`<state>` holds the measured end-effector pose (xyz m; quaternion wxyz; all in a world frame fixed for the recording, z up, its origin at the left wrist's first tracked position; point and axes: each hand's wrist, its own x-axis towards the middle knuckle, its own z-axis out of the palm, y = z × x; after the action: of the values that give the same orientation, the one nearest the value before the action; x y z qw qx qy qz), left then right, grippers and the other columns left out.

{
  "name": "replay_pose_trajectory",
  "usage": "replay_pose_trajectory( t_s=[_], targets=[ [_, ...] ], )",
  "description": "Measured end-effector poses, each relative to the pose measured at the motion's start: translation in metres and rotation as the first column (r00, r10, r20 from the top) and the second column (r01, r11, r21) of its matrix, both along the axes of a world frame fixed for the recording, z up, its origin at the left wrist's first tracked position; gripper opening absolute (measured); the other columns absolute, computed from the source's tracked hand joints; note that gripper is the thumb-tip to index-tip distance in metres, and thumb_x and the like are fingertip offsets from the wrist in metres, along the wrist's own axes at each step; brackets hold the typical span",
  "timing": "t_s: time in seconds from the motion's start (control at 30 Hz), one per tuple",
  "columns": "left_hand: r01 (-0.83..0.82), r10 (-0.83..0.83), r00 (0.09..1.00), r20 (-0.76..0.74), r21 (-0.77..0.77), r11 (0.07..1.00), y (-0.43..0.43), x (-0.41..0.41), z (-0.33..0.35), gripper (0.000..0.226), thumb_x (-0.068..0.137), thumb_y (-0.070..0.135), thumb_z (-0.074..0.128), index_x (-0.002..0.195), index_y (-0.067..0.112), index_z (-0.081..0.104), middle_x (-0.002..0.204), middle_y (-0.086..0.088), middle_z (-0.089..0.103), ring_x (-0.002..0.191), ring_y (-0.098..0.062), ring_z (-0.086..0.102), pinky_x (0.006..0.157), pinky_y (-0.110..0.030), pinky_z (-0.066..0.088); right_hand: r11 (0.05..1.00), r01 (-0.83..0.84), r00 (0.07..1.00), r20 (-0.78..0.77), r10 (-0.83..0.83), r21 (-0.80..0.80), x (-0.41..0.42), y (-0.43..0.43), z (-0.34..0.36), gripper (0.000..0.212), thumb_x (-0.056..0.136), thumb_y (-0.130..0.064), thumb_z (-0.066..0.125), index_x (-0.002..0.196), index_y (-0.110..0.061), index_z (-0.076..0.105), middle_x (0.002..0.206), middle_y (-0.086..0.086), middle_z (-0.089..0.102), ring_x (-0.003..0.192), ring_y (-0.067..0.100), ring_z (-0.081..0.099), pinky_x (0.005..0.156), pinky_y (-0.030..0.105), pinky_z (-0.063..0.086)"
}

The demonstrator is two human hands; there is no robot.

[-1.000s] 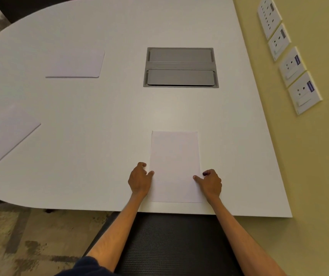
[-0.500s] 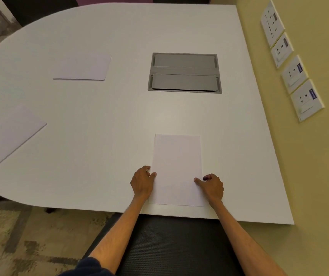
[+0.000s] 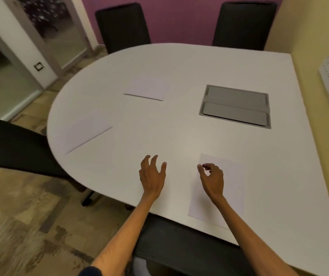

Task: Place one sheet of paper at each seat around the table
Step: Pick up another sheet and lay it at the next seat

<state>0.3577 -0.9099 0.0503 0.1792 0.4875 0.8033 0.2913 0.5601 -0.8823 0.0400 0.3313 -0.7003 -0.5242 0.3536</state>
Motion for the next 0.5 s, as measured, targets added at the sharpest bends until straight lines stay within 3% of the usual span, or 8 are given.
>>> replay_pose_trajectory(
  t_s=[0.17, 0.5],
  targets=[
    [-0.086, 0.095, 0.99, -0.105, 0.085, 0.993, -0.03, -0.086, 0.03, 0.057, 0.098, 0.048, 0.045, 0.148, 0.022, 0.038, 0.159, -0.005, 0.028, 0.149, -0.023, 0.022, 0.118, -0.047, 0.02, 0.983, -0.147, 0.989, 0.041, 0.143, 0.109, -0.096, -0.006, 0.03, 0.048, 0.093, -0.048, 0.057, 0.131, -0.019, 0.056, 0.133, 0.001, 0.055, 0.129, 0.02, 0.046, 0.108, 0.042, 0.04],
    [-0.337, 0.362, 0.916, -0.171, 0.156, 0.928, -0.129, -0.302, 0.07, 0.066, 0.099, 0.055, 0.035, 0.152, 0.017, 0.03, 0.162, -0.007, 0.022, 0.151, -0.024, 0.015, 0.12, -0.049, 0.017, 0.865, -0.424, 0.905, 0.127, 0.405, 0.269, -0.331, -0.051, 0.07, 0.06, 0.094, -0.055, 0.048, 0.145, -0.024, 0.039, 0.148, 0.001, 0.044, 0.137, 0.021, 0.039, 0.111, 0.039, 0.031]
  ],
)
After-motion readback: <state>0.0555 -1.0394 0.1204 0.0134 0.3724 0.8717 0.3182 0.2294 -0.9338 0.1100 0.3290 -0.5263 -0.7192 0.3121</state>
